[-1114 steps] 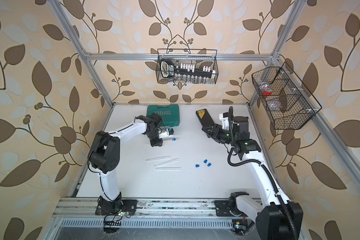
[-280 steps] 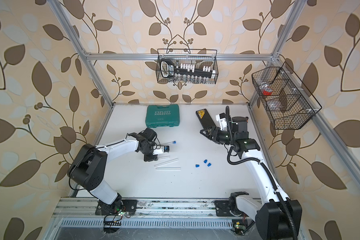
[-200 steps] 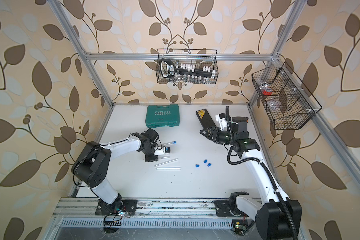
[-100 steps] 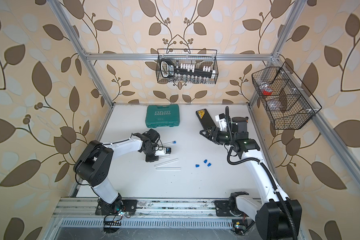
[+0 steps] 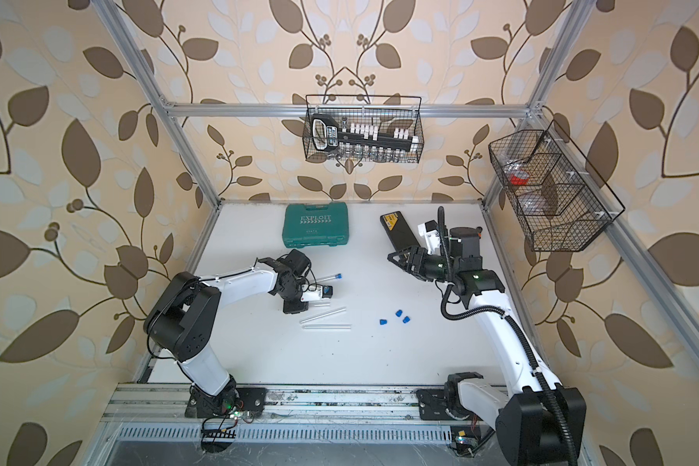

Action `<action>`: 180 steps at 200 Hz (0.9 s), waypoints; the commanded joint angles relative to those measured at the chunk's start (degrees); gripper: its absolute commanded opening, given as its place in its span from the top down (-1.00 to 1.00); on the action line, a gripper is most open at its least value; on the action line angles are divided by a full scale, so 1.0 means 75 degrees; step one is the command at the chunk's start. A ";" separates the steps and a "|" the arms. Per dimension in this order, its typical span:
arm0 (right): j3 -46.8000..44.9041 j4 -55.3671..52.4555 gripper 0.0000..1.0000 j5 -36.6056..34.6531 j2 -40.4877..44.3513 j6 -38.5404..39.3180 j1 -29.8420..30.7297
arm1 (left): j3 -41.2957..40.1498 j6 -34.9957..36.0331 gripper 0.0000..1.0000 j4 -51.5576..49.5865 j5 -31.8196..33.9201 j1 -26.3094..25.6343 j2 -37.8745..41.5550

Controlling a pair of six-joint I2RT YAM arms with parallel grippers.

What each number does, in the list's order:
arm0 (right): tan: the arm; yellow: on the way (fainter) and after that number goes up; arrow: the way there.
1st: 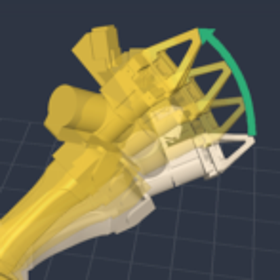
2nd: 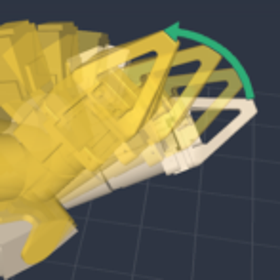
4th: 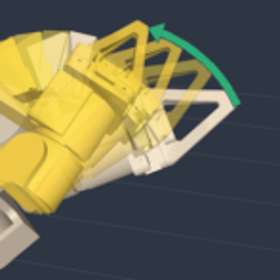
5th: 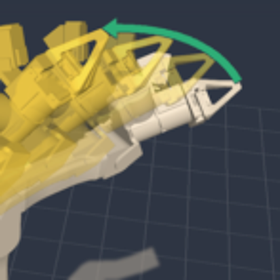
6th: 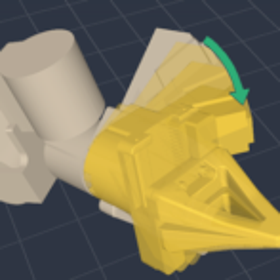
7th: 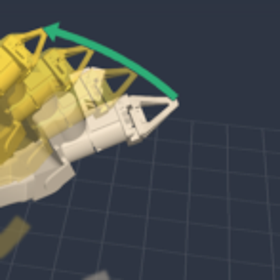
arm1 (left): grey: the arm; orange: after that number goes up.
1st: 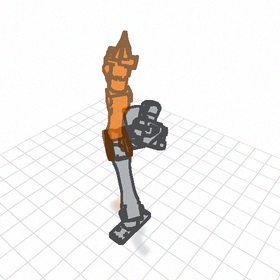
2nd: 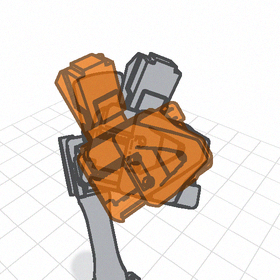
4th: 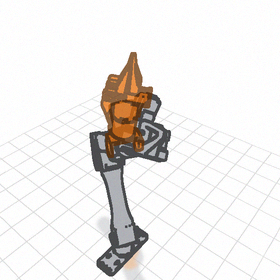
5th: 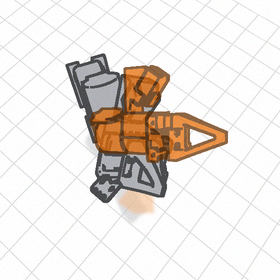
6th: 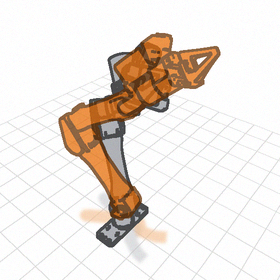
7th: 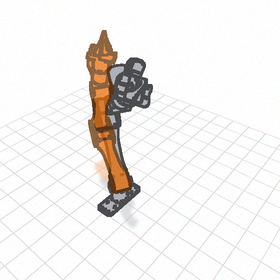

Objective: Insert stoppers into test tubes
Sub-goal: Pick up the test tube at the center of the board.

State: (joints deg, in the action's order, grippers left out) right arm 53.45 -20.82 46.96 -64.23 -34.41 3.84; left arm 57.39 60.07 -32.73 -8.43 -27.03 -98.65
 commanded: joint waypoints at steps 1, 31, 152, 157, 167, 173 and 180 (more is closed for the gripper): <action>-0.0047 -0.0094 -0.19 0.0056 -0.0026 0.0148 -0.0006 | 0.0135 -0.0081 0.85 0.0026 -0.0105 -0.0023 0.0248; -0.0013 -0.0124 -0.19 0.0026 -0.0202 0.0157 0.0170 | 0.0104 -0.0325 0.85 0.0222 -0.0509 -0.0019 0.0916; 0.1169 0.0314 -0.08 -0.0662 -0.2633 -0.0575 0.2906 | 0.0040 -0.1609 0.83 0.1868 -0.2518 -0.0041 0.2626; 0.1202 0.0373 -0.08 -0.0670 -0.2678 -0.0622 0.2910 | 0.0053 -0.1578 0.83 0.1865 -0.2531 -0.0050 0.2640; 0.1293 0.0453 -0.09 -0.0673 -0.2781 -0.0679 0.2932 | 0.0071 -0.1535 0.83 0.1842 -0.2527 -0.0059 0.2635; 0.1344 0.0487 -0.09 -0.0663 -0.2851 -0.0716 0.2939 | 0.0088 -0.1500 0.83 0.1810 -0.2512 -0.0064 0.2625; 0.1421 0.0513 -0.09 -0.0654 -0.2931 -0.0736 0.2957 | 0.0106 -0.1465 0.83 0.1783 -0.2509 -0.0079 0.2610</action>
State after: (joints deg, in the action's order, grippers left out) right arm 61.06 -18.90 43.05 -84.68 -38.54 25.76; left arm 56.69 49.15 -20.08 -24.75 -27.05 -79.99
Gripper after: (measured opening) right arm 0.544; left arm 0.142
